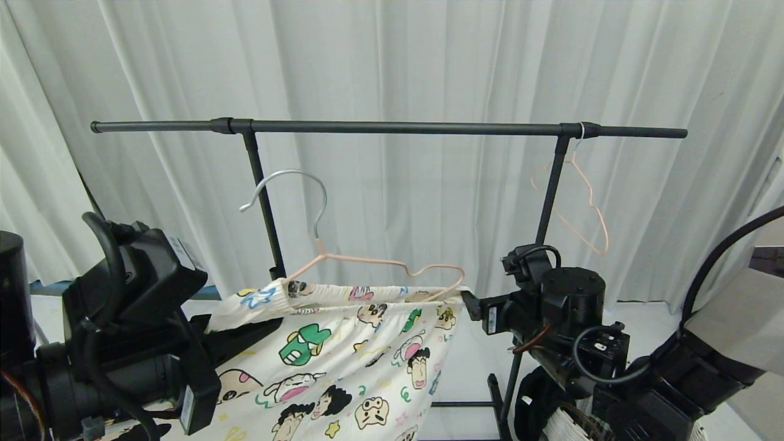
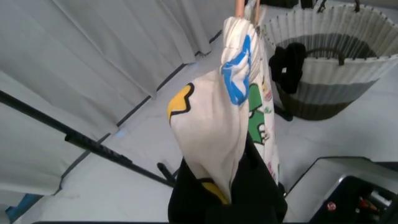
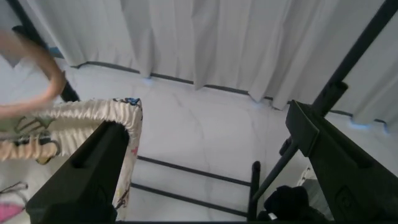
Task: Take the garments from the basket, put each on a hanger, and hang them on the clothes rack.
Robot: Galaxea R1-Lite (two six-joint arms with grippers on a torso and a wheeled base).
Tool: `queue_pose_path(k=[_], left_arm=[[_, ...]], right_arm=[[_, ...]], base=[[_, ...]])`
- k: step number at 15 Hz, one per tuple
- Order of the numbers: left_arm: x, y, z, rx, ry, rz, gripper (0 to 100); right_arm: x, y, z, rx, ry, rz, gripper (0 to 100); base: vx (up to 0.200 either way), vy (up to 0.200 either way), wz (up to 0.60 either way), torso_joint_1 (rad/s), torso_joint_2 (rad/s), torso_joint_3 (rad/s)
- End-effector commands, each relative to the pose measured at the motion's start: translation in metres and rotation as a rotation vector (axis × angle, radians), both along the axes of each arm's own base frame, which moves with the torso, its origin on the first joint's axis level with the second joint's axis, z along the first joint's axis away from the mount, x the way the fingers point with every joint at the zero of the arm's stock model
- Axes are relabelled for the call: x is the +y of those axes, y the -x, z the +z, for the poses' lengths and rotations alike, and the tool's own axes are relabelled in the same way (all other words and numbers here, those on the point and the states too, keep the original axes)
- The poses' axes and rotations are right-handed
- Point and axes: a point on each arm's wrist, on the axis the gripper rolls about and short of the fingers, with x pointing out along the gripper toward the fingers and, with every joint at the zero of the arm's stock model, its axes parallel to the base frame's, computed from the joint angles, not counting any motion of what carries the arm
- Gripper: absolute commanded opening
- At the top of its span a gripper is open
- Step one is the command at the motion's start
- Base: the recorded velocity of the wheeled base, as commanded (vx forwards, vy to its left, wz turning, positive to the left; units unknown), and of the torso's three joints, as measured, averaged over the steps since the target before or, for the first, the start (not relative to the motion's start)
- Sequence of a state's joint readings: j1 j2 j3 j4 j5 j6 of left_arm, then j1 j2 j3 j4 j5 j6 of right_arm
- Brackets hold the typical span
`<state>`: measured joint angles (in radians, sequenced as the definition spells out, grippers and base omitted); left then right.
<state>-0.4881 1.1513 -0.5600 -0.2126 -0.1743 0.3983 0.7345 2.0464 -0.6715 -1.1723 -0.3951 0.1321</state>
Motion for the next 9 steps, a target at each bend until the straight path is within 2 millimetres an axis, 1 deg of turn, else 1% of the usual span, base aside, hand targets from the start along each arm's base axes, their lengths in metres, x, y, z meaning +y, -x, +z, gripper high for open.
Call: queue_pose_path(k=[1,6,7,9], left_arm=[[0.002,0.003,-0.007,0.012,-0.02,-0.004,0],[0.001,0.001,-0.026,0.082,-0.084,-0.014,0],[-0.002,-0.005,-0.033,0.119,-0.116,0.004,0],[-0.006,-0.016,-0.047,0.168,-0.21,0.108,0]], right_arm=[[-0.005,-0.002,0.005,-0.012,-0.009,-0.015,100],[-0.007,-0.001,0.015,-0.038,-0.011,-0.006,100],[-0.008,0.002,0.023,-0.062,-0.006,0.015,100],[-0.01,0.006,0.037,-0.1,-0.006,0.07,100]], base=[[0.0,0.0,0.0,0.0,0.0,0.0],[0.0,0.0,0.0,0.0,0.0,0.0],[0.0,0.0,0.0,0.0,0.0,0.0],[0.0,0.0,0.0,0.0,0.0,0.0]])
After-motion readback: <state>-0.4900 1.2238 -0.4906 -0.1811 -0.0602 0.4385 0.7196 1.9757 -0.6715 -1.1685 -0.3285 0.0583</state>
